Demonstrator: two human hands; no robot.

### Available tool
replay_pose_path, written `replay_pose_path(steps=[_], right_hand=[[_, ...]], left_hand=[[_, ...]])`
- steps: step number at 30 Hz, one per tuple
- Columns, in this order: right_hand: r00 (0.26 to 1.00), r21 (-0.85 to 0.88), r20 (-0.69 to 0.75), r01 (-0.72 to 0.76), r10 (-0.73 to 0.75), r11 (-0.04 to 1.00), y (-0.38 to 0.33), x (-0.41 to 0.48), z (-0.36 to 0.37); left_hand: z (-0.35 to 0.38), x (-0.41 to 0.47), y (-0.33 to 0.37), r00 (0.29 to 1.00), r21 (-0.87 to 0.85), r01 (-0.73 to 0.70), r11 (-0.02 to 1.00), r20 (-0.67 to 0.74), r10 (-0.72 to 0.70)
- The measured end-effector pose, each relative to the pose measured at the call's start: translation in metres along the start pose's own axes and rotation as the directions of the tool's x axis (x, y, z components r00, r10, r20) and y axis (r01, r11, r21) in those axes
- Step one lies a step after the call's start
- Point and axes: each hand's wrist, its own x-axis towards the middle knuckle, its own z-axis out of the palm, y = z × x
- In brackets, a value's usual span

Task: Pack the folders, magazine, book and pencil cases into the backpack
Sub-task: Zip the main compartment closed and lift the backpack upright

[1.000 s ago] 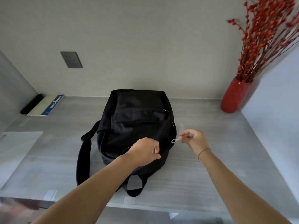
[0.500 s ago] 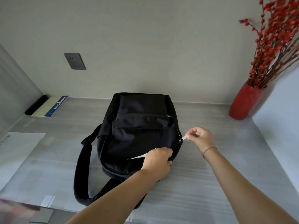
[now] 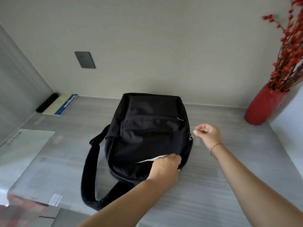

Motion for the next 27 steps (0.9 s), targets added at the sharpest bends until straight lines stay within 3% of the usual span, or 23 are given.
replay_pose_path(steps=[3,5,6,8,9,10,11,12,13,14,15,16,20,23,27], right_hand=[[0.997,-0.007,-0.038,-0.073,0.073,0.997,0.004,-0.026,0.017],[0.992,-0.033,0.023,-0.127,0.127,0.991,0.005,-0.046,0.032],[0.985,-0.035,0.062,-0.161,0.163,0.986,0.006,-0.054,0.039],[0.961,0.000,0.109,-0.254,0.253,0.967,0.006,-0.067,0.051],[0.946,-0.001,0.116,-0.305,0.303,0.952,0.005,-0.071,0.055],[0.930,-0.025,0.116,-0.349,0.349,0.937,0.004,-0.074,0.059],[0.918,-0.059,0.113,-0.377,0.381,0.924,0.002,-0.078,0.063],[0.909,-0.091,0.102,-0.396,0.404,0.914,0.000,-0.081,0.066],[0.904,-0.115,0.090,-0.406,0.417,0.906,-0.002,-0.082,0.067],[0.903,-0.132,0.080,-0.411,0.423,0.902,-0.005,-0.083,0.066],[0.907,-0.150,0.072,-0.402,0.415,0.903,-0.009,-0.084,0.066],[0.913,-0.171,0.067,-0.387,0.402,0.906,-0.012,-0.085,0.065],[0.929,-0.175,0.070,-0.347,0.363,0.921,-0.026,-0.090,0.062],[0.927,-0.120,0.073,-0.359,0.368,0.926,-0.042,-0.091,0.065],[0.940,-0.003,0.067,-0.336,0.336,0.942,-0.085,-0.086,0.076]], left_hand=[[0.007,-0.019,-0.018,1.000,0.074,0.007,0.997,-0.028,-0.004],[0.012,-0.036,-0.037,0.982,0.099,0.058,0.993,-0.185,-0.039],[0.013,-0.043,-0.048,0.945,0.079,0.115,0.990,-0.315,-0.085],[0.014,-0.053,-0.075,0.792,-0.051,0.329,0.943,-0.529,-0.305],[0.011,-0.056,-0.090,0.691,-0.185,0.484,0.855,-0.519,-0.503],[0.007,-0.056,-0.104,0.566,-0.347,0.634,0.691,-0.401,-0.720],[0.001,-0.058,-0.118,0.425,-0.497,0.738,0.457,-0.184,-0.886],[-0.004,-0.059,-0.128,0.297,-0.624,0.759,0.184,0.080,-0.952],[-0.008,-0.059,-0.133,0.247,-0.716,0.694,-0.073,0.333,-0.910],[-0.009,-0.058,-0.137,0.295,-0.761,0.589,-0.274,0.518,-0.803],[-0.009,-0.057,-0.140,0.363,-0.770,0.530,-0.356,0.585,-0.725],[-0.007,-0.055,-0.144,0.419,-0.786,0.514,-0.345,0.581,-0.698],[-0.018,-0.044,-0.154,0.582,-0.886,0.441,-0.144,0.404,-0.705],[-0.043,-0.039,-0.162,0.639,-0.918,0.389,-0.081,0.332,-0.694],[-0.092,-0.027,-0.189,0.715,-0.963,0.258,-0.072,0.241,-0.656]])
